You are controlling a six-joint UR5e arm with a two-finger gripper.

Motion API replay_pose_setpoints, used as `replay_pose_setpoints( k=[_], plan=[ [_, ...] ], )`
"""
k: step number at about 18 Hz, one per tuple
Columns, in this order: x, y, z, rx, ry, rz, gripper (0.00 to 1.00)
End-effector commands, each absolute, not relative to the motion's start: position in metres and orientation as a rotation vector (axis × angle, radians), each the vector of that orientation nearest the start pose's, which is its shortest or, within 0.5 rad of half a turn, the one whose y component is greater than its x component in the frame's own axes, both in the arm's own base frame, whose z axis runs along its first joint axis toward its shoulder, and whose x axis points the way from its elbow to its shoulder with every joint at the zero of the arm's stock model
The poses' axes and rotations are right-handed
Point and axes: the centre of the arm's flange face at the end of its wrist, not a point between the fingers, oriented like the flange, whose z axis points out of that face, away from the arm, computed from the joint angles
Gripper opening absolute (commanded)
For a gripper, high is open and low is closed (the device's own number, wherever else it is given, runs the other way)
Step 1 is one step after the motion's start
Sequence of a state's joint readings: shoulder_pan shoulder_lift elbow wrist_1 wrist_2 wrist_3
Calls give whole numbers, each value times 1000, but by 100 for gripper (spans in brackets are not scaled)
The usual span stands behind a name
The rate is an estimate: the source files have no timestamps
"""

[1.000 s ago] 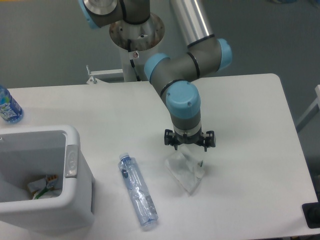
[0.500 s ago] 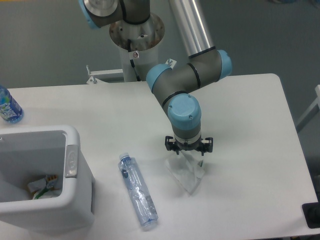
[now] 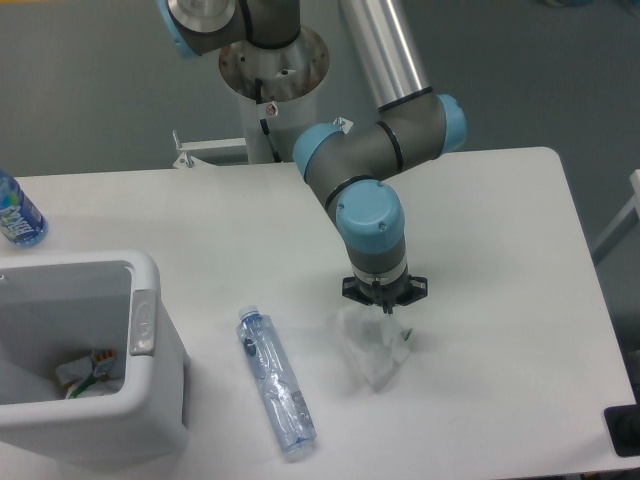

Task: Place the trash in the trash can
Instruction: 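Lower the gripper onto the wrapper and close on it, then lift the wrapper and carry it over the white trash bin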

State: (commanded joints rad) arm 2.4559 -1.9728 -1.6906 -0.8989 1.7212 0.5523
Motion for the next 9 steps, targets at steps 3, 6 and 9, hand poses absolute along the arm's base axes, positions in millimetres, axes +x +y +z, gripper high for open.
replay_pose_setpoints(
  k=[3, 6, 9],
  plan=[
    [-417, 477, 325, -2932, -627, 333, 0],
    [-431, 476, 387, -2721, -681, 223, 0],
    [-442, 477, 435, -2556, -722, 134, 0]
  ],
)
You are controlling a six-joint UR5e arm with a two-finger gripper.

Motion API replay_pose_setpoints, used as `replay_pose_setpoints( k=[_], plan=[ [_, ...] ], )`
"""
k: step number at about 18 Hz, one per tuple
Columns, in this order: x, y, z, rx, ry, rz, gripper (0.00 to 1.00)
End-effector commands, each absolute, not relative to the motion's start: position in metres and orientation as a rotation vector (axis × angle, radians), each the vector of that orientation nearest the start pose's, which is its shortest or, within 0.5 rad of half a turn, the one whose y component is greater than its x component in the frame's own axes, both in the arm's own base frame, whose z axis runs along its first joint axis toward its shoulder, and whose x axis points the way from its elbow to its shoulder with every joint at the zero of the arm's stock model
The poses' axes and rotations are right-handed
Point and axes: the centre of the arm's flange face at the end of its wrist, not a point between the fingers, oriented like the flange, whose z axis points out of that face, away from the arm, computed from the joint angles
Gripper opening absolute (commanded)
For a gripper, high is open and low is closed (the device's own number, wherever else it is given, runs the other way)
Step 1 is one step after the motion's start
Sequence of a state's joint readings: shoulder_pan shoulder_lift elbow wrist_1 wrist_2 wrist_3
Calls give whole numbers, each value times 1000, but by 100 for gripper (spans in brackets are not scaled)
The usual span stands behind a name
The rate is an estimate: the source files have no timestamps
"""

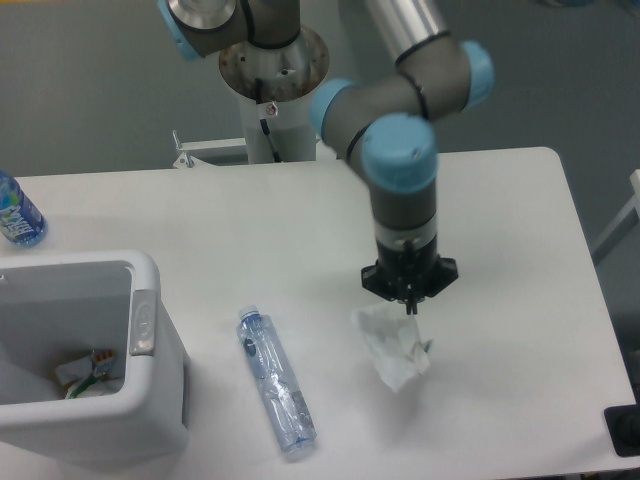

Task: Place the trash in the trash can
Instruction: 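Lift the wrapper and carry it over the white trash bin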

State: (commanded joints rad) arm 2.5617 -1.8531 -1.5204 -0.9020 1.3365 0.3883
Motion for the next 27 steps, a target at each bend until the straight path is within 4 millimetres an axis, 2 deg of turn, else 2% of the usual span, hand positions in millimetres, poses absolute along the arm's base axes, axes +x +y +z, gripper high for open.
replay_pose_setpoints(
  k=[6, 9, 10, 12, 14, 16, 19, 22, 24, 27],
  plan=[
    [-442, 495, 500, -2343, -821, 7, 0],
    [-425, 502, 523, -2255, -897, -89, 0],
    [-408, 507, 534, -2242, -892, -104, 0],
    [-365, 535, 542, -2256, -828, -142, 0],
    [-327, 547, 561, -2255, -760, -153, 0],
    [-279, 563, 573, -2270, -662, -176, 0],
    [-209, 587, 578, -2304, -527, -226, 0],
    [-149, 604, 567, -2353, -428, -278, 0],
    [-131, 608, 564, -2366, -397, -294, 0],
    [-124, 610, 550, -2391, -387, -311, 0]
  ],
)
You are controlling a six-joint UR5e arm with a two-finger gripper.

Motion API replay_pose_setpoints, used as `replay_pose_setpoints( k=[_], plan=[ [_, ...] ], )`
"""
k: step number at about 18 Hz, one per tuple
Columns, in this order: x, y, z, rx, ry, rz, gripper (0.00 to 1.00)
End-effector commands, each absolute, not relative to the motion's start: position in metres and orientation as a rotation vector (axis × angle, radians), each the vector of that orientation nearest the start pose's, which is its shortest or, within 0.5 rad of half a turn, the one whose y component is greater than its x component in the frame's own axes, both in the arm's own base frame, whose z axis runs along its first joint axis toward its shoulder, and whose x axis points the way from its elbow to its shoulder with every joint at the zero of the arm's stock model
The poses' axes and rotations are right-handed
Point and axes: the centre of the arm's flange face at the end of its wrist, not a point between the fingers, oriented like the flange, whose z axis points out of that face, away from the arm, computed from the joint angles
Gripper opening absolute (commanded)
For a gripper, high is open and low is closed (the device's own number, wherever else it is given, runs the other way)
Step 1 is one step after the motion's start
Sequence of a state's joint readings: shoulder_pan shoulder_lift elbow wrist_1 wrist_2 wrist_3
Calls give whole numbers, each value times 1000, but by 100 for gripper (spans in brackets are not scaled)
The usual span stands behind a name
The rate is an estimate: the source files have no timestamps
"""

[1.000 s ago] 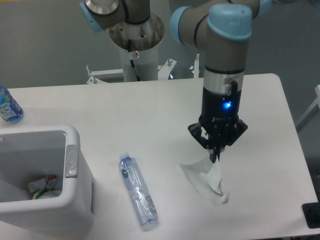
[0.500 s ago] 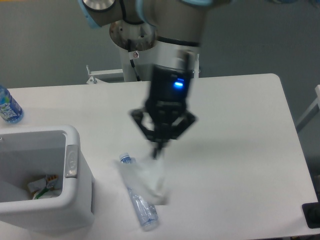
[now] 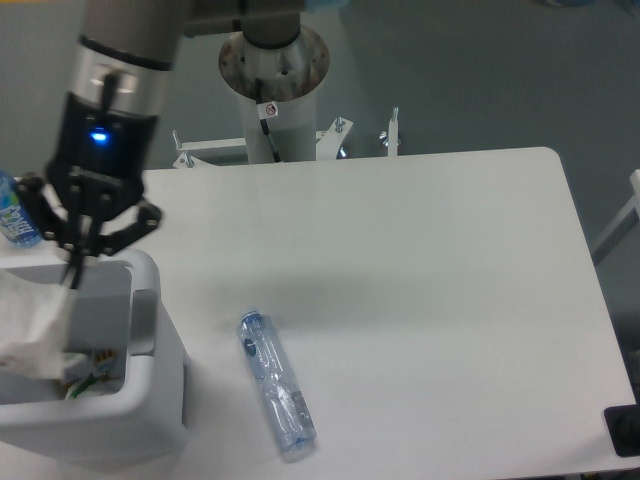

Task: Place the trash in the trash can
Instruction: 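Open the gripper to drop the wrapper into the bin, then move the gripper over the clear plastic water bottle and lower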

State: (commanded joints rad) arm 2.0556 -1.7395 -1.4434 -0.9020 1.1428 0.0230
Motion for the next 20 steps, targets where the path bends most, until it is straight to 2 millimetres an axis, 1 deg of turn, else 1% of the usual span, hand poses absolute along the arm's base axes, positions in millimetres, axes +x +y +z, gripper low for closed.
replay_pose_setpoints(
  k=[3, 6, 7, 8, 9, 11, 12, 14, 15, 17, 18, 20],
  plan=[
    [-124, 611, 531, -2420, -391, -325, 0],
    [-126, 614, 518, -2439, -401, -336, 0],
    [-126, 614, 515, -2441, -401, -337, 24],
    [-126, 614, 515, -2440, -400, -336, 37],
    [-126, 614, 517, -2438, -391, -334, 44],
    [-127, 614, 522, -2432, -372, -323, 75],
    [-129, 614, 523, -2430, -369, -319, 86],
    [-132, 611, 527, -2423, -374, -311, 99],
    [-138, 610, 527, -2418, -395, -311, 100],
    [-171, 600, 532, -2391, -479, -293, 100],
    [-184, 597, 530, -2384, -525, -292, 100],
    [-223, 583, 529, -2361, -612, -269, 100]
  ],
)
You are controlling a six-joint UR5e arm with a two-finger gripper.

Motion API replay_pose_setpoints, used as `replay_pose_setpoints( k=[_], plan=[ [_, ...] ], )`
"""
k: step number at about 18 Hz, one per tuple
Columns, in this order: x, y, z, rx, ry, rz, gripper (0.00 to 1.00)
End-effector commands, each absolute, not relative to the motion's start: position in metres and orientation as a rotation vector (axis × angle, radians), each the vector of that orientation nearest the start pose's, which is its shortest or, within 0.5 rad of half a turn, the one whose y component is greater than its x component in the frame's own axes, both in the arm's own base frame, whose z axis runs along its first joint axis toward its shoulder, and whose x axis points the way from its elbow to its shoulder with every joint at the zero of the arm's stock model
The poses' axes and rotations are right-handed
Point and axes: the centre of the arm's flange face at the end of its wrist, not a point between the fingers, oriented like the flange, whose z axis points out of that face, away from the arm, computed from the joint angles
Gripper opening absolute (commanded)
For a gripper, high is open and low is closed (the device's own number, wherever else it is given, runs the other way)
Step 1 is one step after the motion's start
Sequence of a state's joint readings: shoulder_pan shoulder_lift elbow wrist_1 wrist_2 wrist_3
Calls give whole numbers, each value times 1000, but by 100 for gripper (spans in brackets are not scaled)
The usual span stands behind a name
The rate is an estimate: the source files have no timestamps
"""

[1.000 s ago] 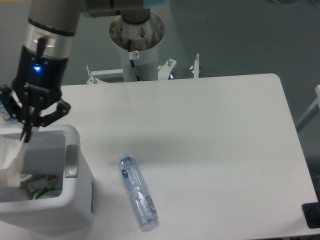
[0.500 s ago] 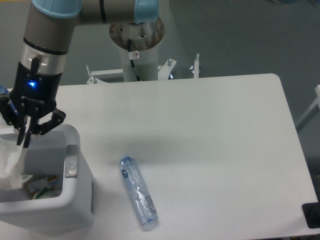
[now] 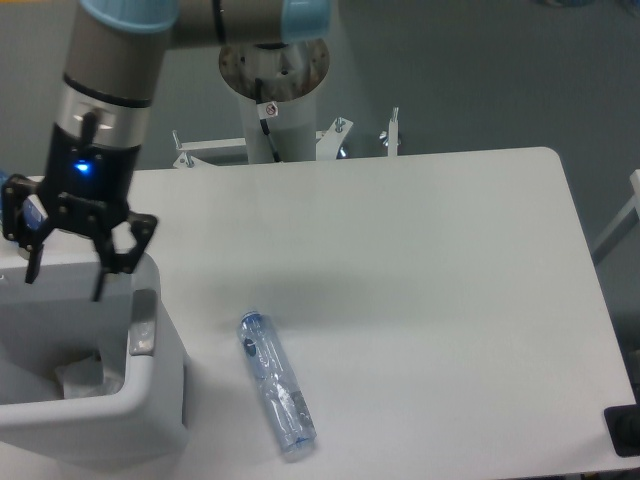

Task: Place the trash in the trash can
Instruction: 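Move the gripper over the clear plastic water bottle and lower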

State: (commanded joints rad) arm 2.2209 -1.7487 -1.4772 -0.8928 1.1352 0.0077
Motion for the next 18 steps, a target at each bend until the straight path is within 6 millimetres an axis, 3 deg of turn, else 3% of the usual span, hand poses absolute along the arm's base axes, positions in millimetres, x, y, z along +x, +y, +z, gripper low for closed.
replay_pose_setpoints(
  k=[3, 9, 13, 18],
  plan=[
    [-269, 574, 529, -2323, -720, -246, 100],
    [-340, 564, 502, -2325, -858, -144, 100],
    [-371, 580, 463, -2383, -927, -60, 100],
    [-388, 589, 424, -2452, -956, 8, 100]
  ],
)
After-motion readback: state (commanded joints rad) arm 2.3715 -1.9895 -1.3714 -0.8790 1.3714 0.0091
